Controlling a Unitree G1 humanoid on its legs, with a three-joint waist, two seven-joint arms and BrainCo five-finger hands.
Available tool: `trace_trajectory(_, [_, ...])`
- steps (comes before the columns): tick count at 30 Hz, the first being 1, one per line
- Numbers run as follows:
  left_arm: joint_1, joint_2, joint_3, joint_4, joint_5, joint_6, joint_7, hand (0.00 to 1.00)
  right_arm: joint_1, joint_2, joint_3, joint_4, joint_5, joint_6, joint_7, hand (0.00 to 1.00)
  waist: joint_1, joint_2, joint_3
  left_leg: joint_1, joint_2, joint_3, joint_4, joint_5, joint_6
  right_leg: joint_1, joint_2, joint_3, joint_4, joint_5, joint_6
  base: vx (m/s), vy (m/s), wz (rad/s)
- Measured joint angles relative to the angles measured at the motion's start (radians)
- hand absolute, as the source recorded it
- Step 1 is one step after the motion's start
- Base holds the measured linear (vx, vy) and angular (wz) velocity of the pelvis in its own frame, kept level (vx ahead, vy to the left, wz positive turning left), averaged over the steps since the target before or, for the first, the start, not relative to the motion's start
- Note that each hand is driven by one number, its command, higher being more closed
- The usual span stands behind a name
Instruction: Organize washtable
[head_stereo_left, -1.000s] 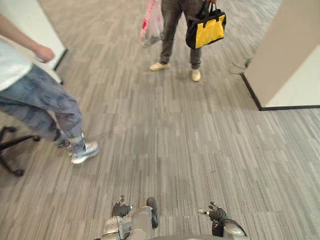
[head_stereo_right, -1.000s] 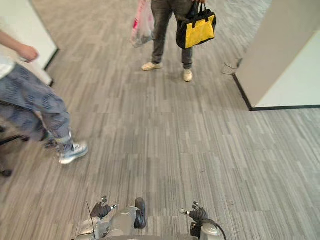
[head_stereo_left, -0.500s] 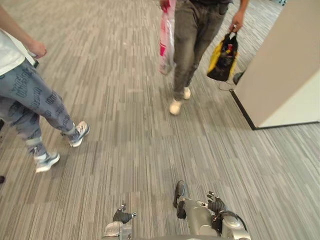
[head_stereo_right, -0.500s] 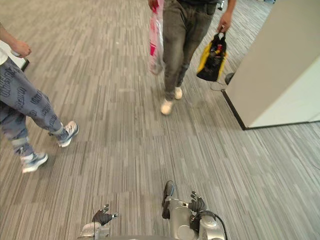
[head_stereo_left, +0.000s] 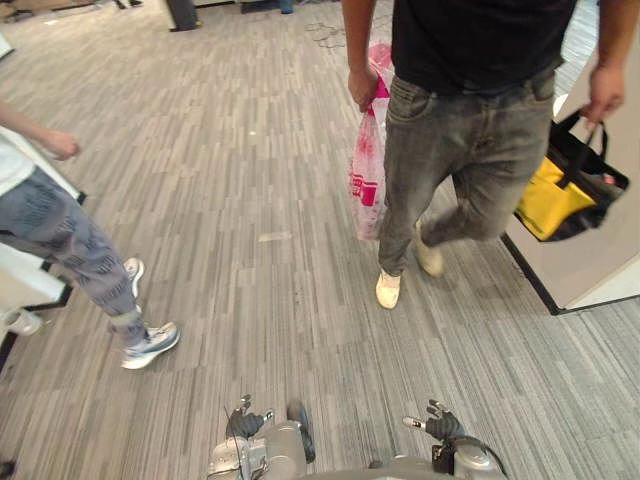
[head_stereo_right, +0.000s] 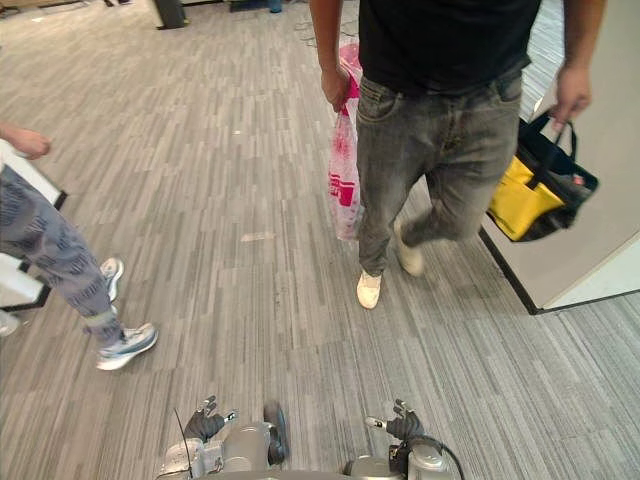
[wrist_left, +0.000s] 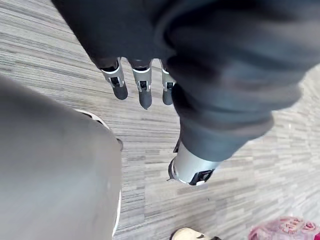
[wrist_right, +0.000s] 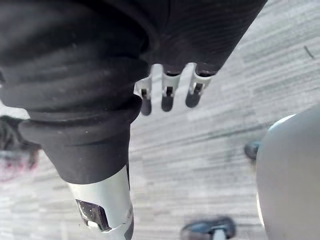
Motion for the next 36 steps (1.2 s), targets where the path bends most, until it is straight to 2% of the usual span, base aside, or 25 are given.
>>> trace_trajectory(1, [-0.002,0.008,0.0,0.005,0.001,0.002,0.001,0.0,0.003,0.017,0.0,0.004,0.0,0.001,-0.005,0.0,0.004,-0.009,-0.022,-0.01,-0.019,0.011,0.063,0.094,0.062,0.025,-0.035,0.027,0.02,-0.043,0.039,0.55,0.343,-0.55])
trace_trajectory(2, [-0.002,0.008,-0.003,0.011,0.002,0.005,0.001,0.0,0.011,0.022,0.0,0.002,-0.001,0.0,-0.006,0.0,-0.001,-0.016,-0.036,-0.023,-0.029,0.011,0.095,0.115,0.089,0.02,-0.049,0.029,0.044,-0.055,0.05,0.71,0.44,-0.45])
trace_trajectory(3, [-0.009,0.018,-0.013,0.028,0.001,0.006,-0.001,0.0,0.016,0.029,-0.006,0.004,-0.001,-0.001,-0.006,0.0,-0.003,-0.044,-0.051,-0.038,-0.056,0.012,0.161,0.102,0.124,-0.024,-0.089,0.032,0.156,-0.082,0.092,0.75,0.441,-0.11])
trace_trajectory(4, [-0.018,0.037,-0.027,0.045,0.002,0.009,0.0,0.0,0.017,0.049,-0.025,0.003,-0.003,0.0,-0.005,0.0,-0.003,-0.063,-0.061,-0.008,-0.099,0.021,0.175,0.049,0.144,-0.103,-0.138,0.035,0.364,-0.094,0.112,0.74,0.419,0.0])
trace_trajectory(5, [-0.022,0.047,-0.033,0.05,0.002,0.01,-0.001,0.0,0.016,0.054,-0.028,0.002,-0.003,0.0,-0.004,0.0,-0.006,-0.081,-0.06,0.013,-0.119,0.025,0.175,0.027,0.157,-0.16,-0.164,0.043,0.507,-0.078,0.108,0.71,0.386,0.24])
trace_trajectory(6, [-0.026,0.067,-0.039,0.055,0.002,0.016,-0.001,0.0,0.007,0.06,-0.034,0.003,-0.004,0.001,0.0,0.0,-0.02,-0.112,-0.049,0.074,-0.161,0.032,0.171,-0.025,0.185,-0.257,-0.218,0.059,0.774,0.026,0.094,0.57,0.281,0.33])
trace_trajectory(7, [-0.034,0.081,-0.047,0.07,0.001,0.026,0.001,0.0,-0.003,0.061,-0.032,0.002,-0.011,0.001,0.012,0.0,-0.029,-0.111,-0.03,0.152,-0.184,0.031,0.171,-0.065,0.202,-0.317,-0.234,0.064,0.941,0.032,0.078,0.57,0.277,0.25])
trace_trajectory(9, [-0.033,0.078,-0.065,0.09,0.002,0.032,0.002,0.0,-0.003,0.051,-0.028,-0.008,-0.026,-0.001,0.012,0.0,-0.028,-0.092,-0.026,0.28,-0.181,0.032,0.138,-0.115,0.211,-0.385,-0.213,0.026,0.99,-0.019,0.045,0.48,0.224,-0.03])
trace_trajectory(12, [-0.03,0.063,-0.08,0.098,0.004,0.033,-0.001,0.0,0.007,0.051,-0.019,-0.066,-0.034,-0.009,0.013,0.0,-0.055,-0.075,-0.023,0.422,-0.178,0.031,0.016,-0.124,0.208,-0.512,-0.157,-0.099,0.822,-0.073,0.02,0.53,0.209,0.07])
trace_trajectory(13, [-0.038,0.058,-0.08,0.1,0.005,0.037,-0.001,0.0,0.012,0.046,-0.02,-0.085,-0.035,-0.009,0.013,0.0,-0.059,-0.073,-0.022,0.465,-0.179,0.031,-0.028,-0.126,0.191,-0.553,-0.131,-0.159,0.676,-0.068,0.018,0.66,0.177,0.16])
trace_trajectory(16, [-0.049,0.047,-0.097,0.099,0.019,0.043,-0.002,0.0,0.012,0.048,-0.02,-0.089,-0.031,-0.01,0.012,0.0,-0.058,-0.074,-0.023,0.55,-0.196,0.027,-0.072,-0.167,0.117,-0.572,-0.051,-0.206,0.3,0.067,-0.012,0.56,0.099,0.23])
trace_trajectory(17, [-0.048,0.046,-0.096,0.098,0.026,0.043,-0.002,0.0,0.013,0.05,-0.02,-0.093,-0.031,-0.008,0.011,0.0,-0.057,-0.079,-0.026,0.565,-0.203,0.022,-0.065,-0.176,0.102,-0.571,-0.043,-0.194,0.283,0.089,-0.035,0.85,0.052,0.7])
trace_trajectory(18, [-0.038,0.027,-0.07,0.085,0.041,0.043,-0.001,0.0,0.028,0.055,-0.02,-0.126,-0.031,-0.002,0.009,0.0,-0.074,-0.087,-0.032,0.56,-0.208,0.001,0.077,-0.207,0.061,-0.549,-0.055,-0.165,0.321,0.203,-0.129,0.73,0.006,0.73])
trace_trajectory(20, [-0.042,0.003,-0.062,0.076,0.042,0.044,-0.002,0.0,0.04,0.045,-0.017,-0.154,-0.032,0.002,0.011,0.0,-0.081,-0.054,-0.039,0.49,-0.16,0.014,0.306,-0.197,0.045,-0.511,-0.05,-0.182,0.344,0.165,-0.123,0.64,-0.013,0.58])
trace_trajectory(21, [-0.032,-0.025,-0.035,0.055,0.041,0.043,-0.002,0.0,0.052,0.023,-0.006,-0.179,-0.031,0.001,0.01,0.0,-0.077,-0.008,-0.038,0.381,-0.089,0.026,0.572,-0.11,0.005,-0.462,-0.024,-0.189,0.331,0.126,-0.126,0.68,0.007,-0.04])
trace_trajectory(22, [-0.016,-0.035,-0.006,0.033,0.041,0.043,-0.001,0.0,0.049,0.009,0.007,-0.184,-0.031,0.004,0.007,0.0,-0.07,0.008,-0.038,0.294,-0.002,0.055,0.78,-0.06,0.0,-0.418,0.007,-0.175,0.322,0.093,-0.135,0.67,0.028,-0.29])
trace_trajectory(23, [-0.015,-0.036,0.0,0.024,0.041,0.044,-0.001,0.0,0.049,0.01,0.006,-0.181,-0.03,0.006,0.003,0.0,-0.065,0.018,-0.04,0.271,0.035,0.079,0.851,-0.062,0.002,-0.391,0.014,-0.169,0.322,0.077,-0.137,0.77,-0.009,-0.54])
trace_trajectory(24, [-0.016,-0.029,0.003,0.008,0.041,0.045,-0.001,0.0,0.049,0.02,0.006,-0.162,-0.029,0.009,-0.007,0.0,-0.06,-0.011,-0.029,0.221,0.106,0.13,0.922,-0.072,0.018,-0.307,0.02,-0.143,0.297,0.045,-0.132,0.61,-0.011,-0.4])
trace_trajectory(26, [-0.015,-0.02,0.001,-0.002,0.041,0.042,-0.001,0.0,0.052,0.033,0.006,-0.145,-0.029,0.014,-0.01,0.0,-0.054,-0.026,-0.036,0.175,0.147,0.165,0.874,-0.087,0.042,-0.228,0.018,-0.118,0.236,0.043,-0.132,0.51,-0.002,-0.38])
trace_trajectory(27, [-0.017,-0.018,0.0,-0.003,0.041,0.04,-0.001,0.0,0.051,0.044,0.0,-0.13,-0.029,0.014,-0.01,0.0,-0.052,-0.047,-0.041,0.145,0.155,0.184,0.758,-0.103,0.05,-0.18,0.007,-0.096,0.194,0.048,-0.122,0.57,0.071,-0.52])
trace_trajectory(29, [-0.023,-0.015,-0.002,0.001,0.041,0.039,0.0,0.0,0.046,0.051,-0.006,-0.109,-0.031,0.012,-0.013,0.0,-0.049,-0.056,-0.043,0.129,0.119,0.169,0.455,-0.106,0.037,-0.14,-0.017,-0.059,0.17,0.045,-0.094,0.44,0.099,-0.58])
trace_trajectory(31, [-0.026,-0.012,-0.027,0.007,0.039,0.037,0.001,0.0,0.045,0.057,-0.036,-0.084,-0.034,0.012,-0.013,0.0,-0.049,-0.055,-0.045,0.106,0.051,0.017,0.119,-0.073,-0.002,-0.115,-0.049,0.001,0.169,0.013,-0.042,0.38,0.239,-0.65])
trace_trajectory(33, [-0.031,-0.011,-0.038,0.024,0.038,0.029,0.002,0.0,0.04,0.053,-0.054,-0.056,-0.034,0.011,-0.012,0.0,-0.046,-0.043,-0.051,0.101,0.034,-0.067,0.021,-0.041,-0.015,-0.107,-0.056,0.036,0.17,-0.015,-0.002,0.27,0.249,-0.74])
trace_trajectory(35, [-0.04,-0.014,-0.037,0.056,0.037,0.026,0.001,0.0,0.037,0.048,-0.062,-0.045,-0.031,0.012,-0.012,0.0,-0.045,-0.025,-0.069,0.103,0.039,-0.076,0.063,0.092,-0.006,-0.076,-0.07,0.086,0.19,-0.068,0.05,0.32,0.442,-0.83])
trace_trajectory(36, [-0.043,-0.005,-0.036,0.064,0.038,0.028,-0.001,0.0,0.04,0.067,-0.062,-0.038,-0.032,0.016,-0.01,0.0,-0.046,-0.049,-0.082,0.105,0.004,-0.052,0.109,0.095,0.018,-0.058,-0.123,0.107,0.2,-0.088,0.08,0.28,0.448,-0.47])
